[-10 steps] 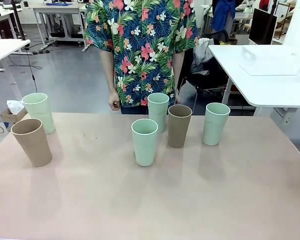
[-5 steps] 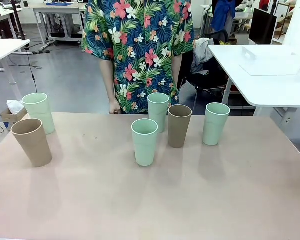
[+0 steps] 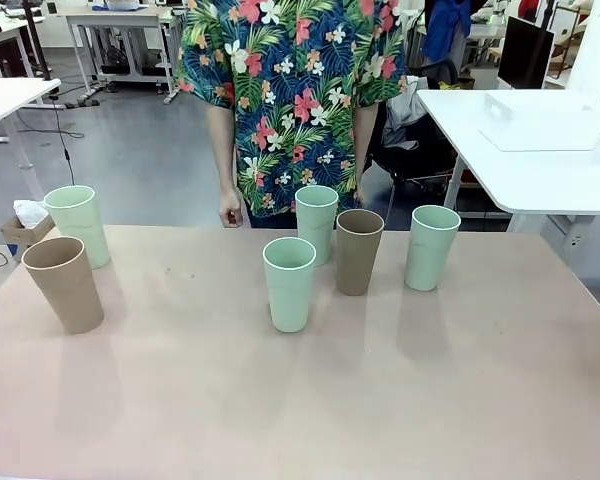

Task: Stack the cups and store them in the basket.
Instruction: Pick up two Reusable plastic cups , one in each hand.

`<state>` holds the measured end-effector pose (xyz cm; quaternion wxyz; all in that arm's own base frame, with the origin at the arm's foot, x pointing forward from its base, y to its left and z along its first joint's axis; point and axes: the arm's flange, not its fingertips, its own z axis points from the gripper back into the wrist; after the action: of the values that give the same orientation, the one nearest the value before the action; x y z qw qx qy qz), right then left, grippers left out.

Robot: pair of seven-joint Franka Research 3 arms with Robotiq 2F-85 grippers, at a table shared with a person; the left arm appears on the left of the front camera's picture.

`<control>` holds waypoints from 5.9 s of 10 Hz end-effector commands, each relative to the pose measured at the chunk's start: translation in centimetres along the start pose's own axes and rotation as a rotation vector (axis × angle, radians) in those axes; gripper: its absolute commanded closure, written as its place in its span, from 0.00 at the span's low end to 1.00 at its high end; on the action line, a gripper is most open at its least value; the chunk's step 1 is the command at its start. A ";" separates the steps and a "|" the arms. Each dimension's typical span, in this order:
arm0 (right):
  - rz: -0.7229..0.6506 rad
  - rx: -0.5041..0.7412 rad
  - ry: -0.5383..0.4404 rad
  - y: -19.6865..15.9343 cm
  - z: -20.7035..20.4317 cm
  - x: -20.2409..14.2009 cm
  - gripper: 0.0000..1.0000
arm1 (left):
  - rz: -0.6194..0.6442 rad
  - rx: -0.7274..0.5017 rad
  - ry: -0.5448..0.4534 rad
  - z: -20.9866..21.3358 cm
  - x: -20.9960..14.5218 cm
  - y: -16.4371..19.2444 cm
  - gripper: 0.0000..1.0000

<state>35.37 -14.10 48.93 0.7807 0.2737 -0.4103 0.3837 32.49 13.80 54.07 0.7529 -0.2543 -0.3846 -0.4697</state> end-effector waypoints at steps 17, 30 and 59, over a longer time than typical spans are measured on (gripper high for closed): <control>0.235 0.443 -0.149 -13.2 -13.3 -2.0 0.00 | -0.171 -0.118 -0.297 -2.7 -9.6 16.7 0.00; 0.243 0.431 -0.295 -15.3 -22.0 -9.4 0.00 | 0.001 -0.270 -0.372 -8.4 -17.5 26.8 0.00; 0.083 0.471 -0.447 -15.0 -32.0 -10.4 0.00 | -0.099 -0.259 -0.597 -19.2 -22.1 29.8 0.00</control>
<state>57.43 -3.14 21.39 0.5672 0.5013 -0.4840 0.4391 61.51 24.52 24.16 0.5419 -0.4663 -0.5395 -0.4448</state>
